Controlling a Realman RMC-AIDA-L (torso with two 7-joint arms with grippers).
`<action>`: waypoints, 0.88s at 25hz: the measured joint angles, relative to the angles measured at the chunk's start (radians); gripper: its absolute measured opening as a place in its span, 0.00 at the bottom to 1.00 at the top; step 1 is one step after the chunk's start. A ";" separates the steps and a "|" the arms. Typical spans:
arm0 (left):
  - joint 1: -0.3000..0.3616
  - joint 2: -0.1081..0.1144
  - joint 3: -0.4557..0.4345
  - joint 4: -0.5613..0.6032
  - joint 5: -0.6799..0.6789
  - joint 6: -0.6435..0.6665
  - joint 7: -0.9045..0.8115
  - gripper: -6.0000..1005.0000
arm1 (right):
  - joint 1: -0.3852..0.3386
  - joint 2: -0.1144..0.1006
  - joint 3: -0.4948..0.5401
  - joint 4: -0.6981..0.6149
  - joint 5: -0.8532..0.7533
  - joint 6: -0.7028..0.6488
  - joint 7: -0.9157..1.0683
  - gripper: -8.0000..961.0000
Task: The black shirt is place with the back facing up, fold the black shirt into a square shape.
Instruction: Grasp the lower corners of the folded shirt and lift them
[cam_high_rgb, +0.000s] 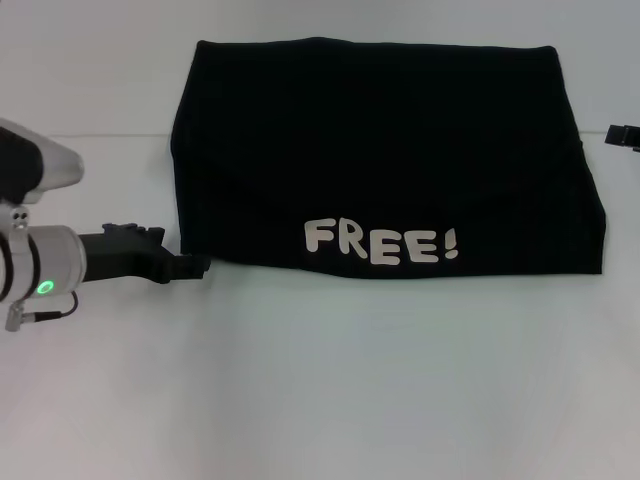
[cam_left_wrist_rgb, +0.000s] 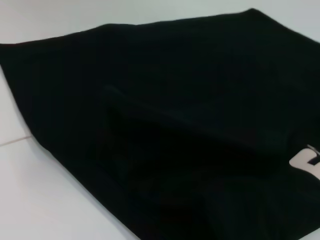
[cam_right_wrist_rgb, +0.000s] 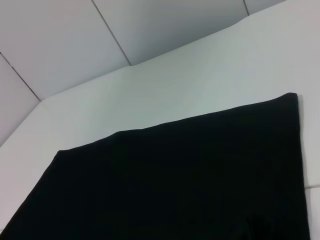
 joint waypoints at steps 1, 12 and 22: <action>-0.001 -0.001 0.015 -0.001 0.000 -0.010 0.000 0.88 | -0.001 0.000 0.000 0.000 0.000 0.001 0.000 0.60; -0.009 -0.015 0.108 0.010 -0.013 -0.008 0.006 0.85 | -0.021 0.006 0.000 0.002 0.000 0.003 0.000 0.59; -0.013 -0.010 0.107 0.007 -0.018 -0.003 0.003 0.79 | -0.036 0.009 0.000 0.001 0.001 0.003 0.000 0.59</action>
